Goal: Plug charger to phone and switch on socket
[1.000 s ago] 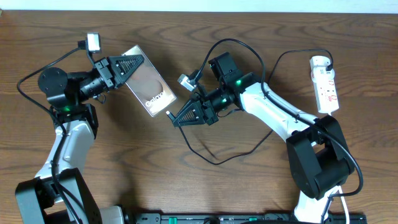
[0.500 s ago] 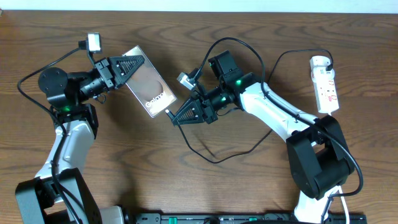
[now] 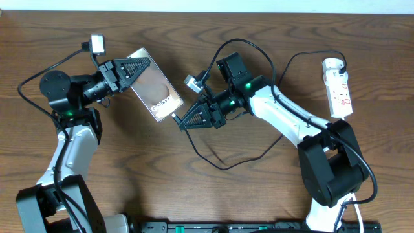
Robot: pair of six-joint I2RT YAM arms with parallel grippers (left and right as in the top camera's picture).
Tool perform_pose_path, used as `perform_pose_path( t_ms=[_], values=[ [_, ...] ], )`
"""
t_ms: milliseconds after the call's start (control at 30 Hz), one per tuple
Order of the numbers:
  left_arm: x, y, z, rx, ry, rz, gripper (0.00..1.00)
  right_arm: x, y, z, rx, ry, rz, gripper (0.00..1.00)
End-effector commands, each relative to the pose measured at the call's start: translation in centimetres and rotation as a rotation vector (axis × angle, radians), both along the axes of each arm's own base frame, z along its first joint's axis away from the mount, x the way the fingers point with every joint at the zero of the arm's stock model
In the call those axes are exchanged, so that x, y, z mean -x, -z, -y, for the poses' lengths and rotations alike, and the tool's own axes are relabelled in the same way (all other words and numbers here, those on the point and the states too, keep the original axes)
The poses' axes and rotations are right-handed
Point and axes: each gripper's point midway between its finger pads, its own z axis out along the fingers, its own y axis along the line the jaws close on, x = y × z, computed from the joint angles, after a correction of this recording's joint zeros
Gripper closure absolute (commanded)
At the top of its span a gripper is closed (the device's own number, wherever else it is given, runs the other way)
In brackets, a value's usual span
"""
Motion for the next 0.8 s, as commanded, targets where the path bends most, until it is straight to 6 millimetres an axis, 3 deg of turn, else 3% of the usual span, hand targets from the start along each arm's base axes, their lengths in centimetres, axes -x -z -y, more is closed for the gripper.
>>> perform_pose_path(
  t_ms=[0, 767],
  values=[
    [0.25, -0.80, 0.18, -0.009, -0.003, 0.046, 0.93, 0.00, 0.36, -0.12, -0.022, -0.017, -0.009, 0.99],
    [0.36, -0.85, 0.24, -0.010, 0.004, 0.049, 0.93, -0.13, 0.27, -0.20, -0.036, -0.017, 0.012, 0.99]
  ],
)
